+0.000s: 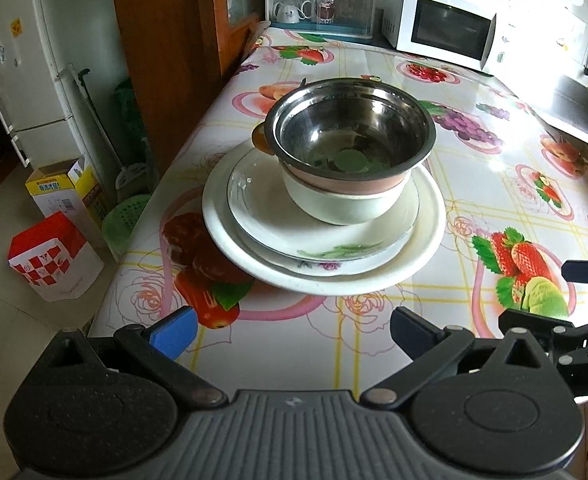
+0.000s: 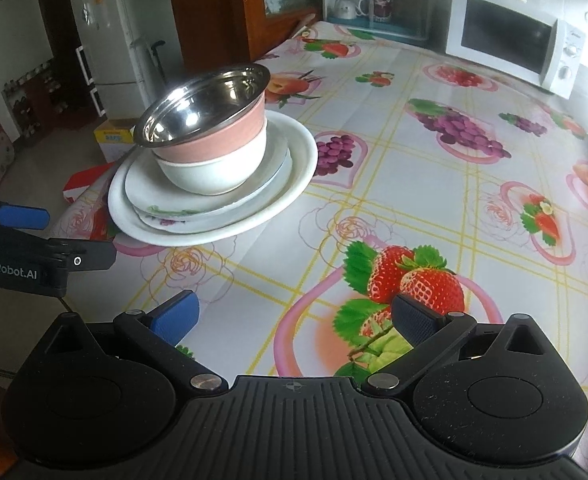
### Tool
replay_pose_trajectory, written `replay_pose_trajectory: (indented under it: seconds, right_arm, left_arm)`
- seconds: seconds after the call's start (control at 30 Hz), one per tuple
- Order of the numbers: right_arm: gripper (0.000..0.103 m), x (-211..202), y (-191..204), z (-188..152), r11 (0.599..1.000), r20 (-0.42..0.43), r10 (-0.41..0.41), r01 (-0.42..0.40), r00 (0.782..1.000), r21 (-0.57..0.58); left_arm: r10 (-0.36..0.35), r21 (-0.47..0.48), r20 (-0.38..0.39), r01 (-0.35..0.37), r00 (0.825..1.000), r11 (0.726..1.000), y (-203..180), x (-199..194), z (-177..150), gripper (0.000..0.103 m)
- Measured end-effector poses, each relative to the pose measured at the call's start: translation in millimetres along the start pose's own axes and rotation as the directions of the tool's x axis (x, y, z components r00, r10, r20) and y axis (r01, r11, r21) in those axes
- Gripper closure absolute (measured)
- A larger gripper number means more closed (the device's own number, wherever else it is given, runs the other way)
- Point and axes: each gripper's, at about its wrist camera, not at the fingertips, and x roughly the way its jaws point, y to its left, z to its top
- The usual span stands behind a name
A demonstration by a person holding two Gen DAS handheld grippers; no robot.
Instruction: Organize plates and bowls
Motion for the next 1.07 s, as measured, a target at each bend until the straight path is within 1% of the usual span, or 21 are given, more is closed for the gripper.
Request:
replay_pose_trajectory:
  seconds: [0.7, 1.07]
  right_arm:
    - [0.000, 8.4, 5.4, -4.1, 1.000, -0.032, 0.010, -0.010, 0.999, -0.014]
    - [0.000, 11.0, 2.1, -4.8, 1.000, -0.037, 0.008, -0.008, 0.999, -0.002]
  left_arm:
    - [0.002, 0.009, -0.044, -0.002, 0.999, 1.000, -0.3, 11.2, -7.1, 0.000]
    - [0.005, 0.039, -0.053, -0.003, 0.999, 0.999, -7.8, 15.3, -7.2, 0.000]
